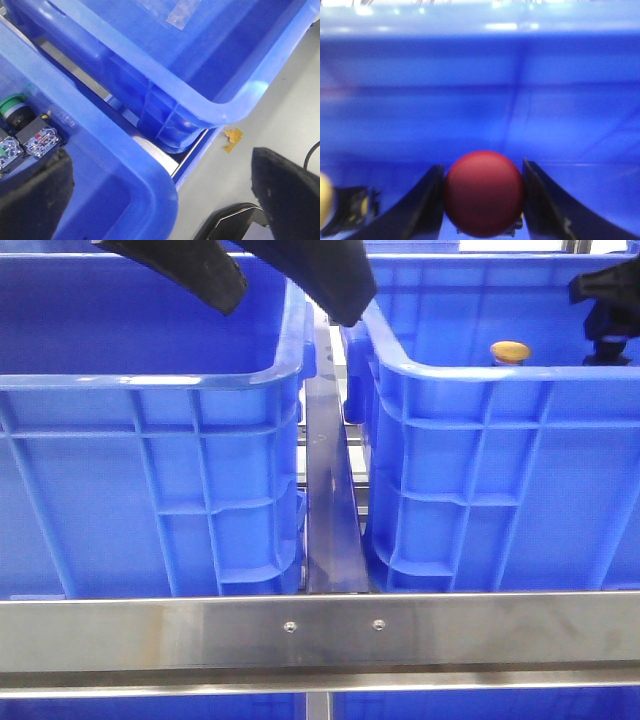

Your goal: Pick red and yellow buttons and place in box

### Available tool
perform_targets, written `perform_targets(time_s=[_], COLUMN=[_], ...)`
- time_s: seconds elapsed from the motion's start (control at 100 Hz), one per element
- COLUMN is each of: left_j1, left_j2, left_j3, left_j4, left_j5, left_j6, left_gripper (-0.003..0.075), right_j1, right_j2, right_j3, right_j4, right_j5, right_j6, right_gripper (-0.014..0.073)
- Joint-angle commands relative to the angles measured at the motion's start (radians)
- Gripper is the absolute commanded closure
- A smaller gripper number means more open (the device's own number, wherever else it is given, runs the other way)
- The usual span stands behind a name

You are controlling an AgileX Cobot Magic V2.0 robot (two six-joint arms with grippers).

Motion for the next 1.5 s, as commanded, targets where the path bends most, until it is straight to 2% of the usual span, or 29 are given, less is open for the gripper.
perform_targets(time_s=[0.0,0.34,0.39,0.57,0.64,0.87,1.2,1.39,1.49], left_j1=[-0.004,-0.004,-0.004,-0.004,-0.004,-0.004,-0.004,-0.004,-0.004], left_j2=[-0.030,-0.030,-0.030,-0.030,-0.030,-0.030,-0.030,-0.030,-0.030], left_j3=[-0.031,-0.031,-0.031,-0.031,-0.031,-0.031,-0.031,-0.031,-0.031], left_j4=[-0.011,-0.011,-0.011,-0.011,-0.011,-0.011,-0.011,-0.009,-0.009], left_j5=[-0.052,-0.052,-0.052,-0.050,-0.047,-0.043,-0.045,-0.051,-0.052], left_j6=[-0.010,-0.010,-0.010,-0.010,-0.010,-0.010,-0.010,-0.010,-0.010], left_gripper=[0.0049,0.0049,0.0049,0.0050,0.0050,0.0049,0.0050,0.0050,0.0050], right_j1=[-0.005,-0.005,-0.005,-0.005,-0.005,-0.019,-0.094,-0.108,-0.108], right_j2=[-0.012,0.028,0.028,0.028,0.027,-0.011,-0.145,-0.275,-0.360], right_j3=[-0.057,-0.063,-0.063,-0.063,-0.063,-0.063,-0.049,0.059,0.133], right_j4=[0.008,0.008,0.008,0.008,0.008,0.008,0.008,0.008,0.008], right_j5=[-0.042,-0.012,-0.007,0.019,0.023,0.079,0.291,0.270,0.241], right_j6=[-0.010,-0.010,-0.010,-0.010,-0.010,-0.010,-0.010,-0.010,-0.010], right_gripper=[0.0403,0.0394,0.0365,0.0164,0.0144,0.0144,0.0155,0.0253,0.0354])
